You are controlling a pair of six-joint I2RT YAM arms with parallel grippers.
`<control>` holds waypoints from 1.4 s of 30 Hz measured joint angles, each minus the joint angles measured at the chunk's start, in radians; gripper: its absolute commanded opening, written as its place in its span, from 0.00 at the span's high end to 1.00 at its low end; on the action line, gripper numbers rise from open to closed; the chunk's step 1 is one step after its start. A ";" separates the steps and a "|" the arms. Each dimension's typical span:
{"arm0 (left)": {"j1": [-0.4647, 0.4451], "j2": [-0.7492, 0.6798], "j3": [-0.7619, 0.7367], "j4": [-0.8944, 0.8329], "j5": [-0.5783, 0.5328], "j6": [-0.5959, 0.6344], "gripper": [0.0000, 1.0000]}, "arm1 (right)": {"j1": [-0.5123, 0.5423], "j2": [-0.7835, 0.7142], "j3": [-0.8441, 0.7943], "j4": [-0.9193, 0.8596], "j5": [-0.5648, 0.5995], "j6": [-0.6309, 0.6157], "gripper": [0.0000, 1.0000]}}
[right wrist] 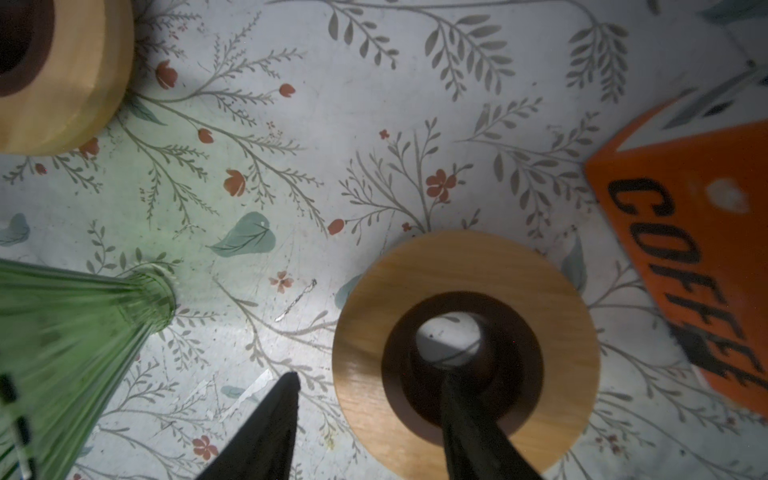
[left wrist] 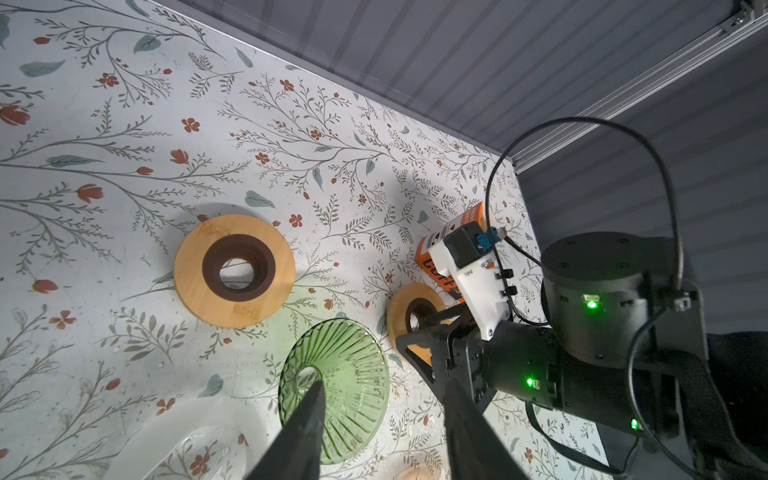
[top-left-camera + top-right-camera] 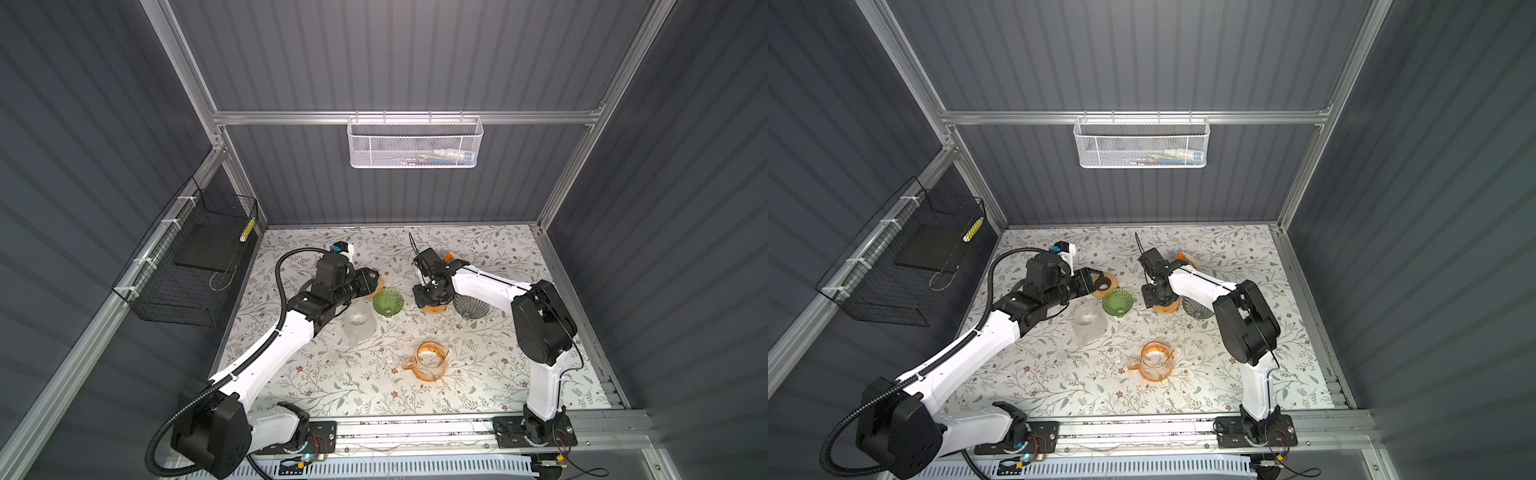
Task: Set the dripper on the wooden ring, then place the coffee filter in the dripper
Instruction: 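Insert the right gripper into the wooden ring's hole and grip it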
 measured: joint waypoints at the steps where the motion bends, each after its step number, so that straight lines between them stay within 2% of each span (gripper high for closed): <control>1: 0.000 0.000 0.000 0.002 0.000 0.000 0.53 | 0.000 0.004 0.003 0.001 0.000 0.000 0.45; 21: 0.000 0.000 -0.006 0.007 0.001 0.000 0.53 | -0.004 0.058 0.013 0.014 0.015 0.000 0.52; 42: 0.000 0.000 -0.023 0.007 0.002 -0.014 0.53 | -0.004 0.087 0.040 0.021 0.031 0.000 0.50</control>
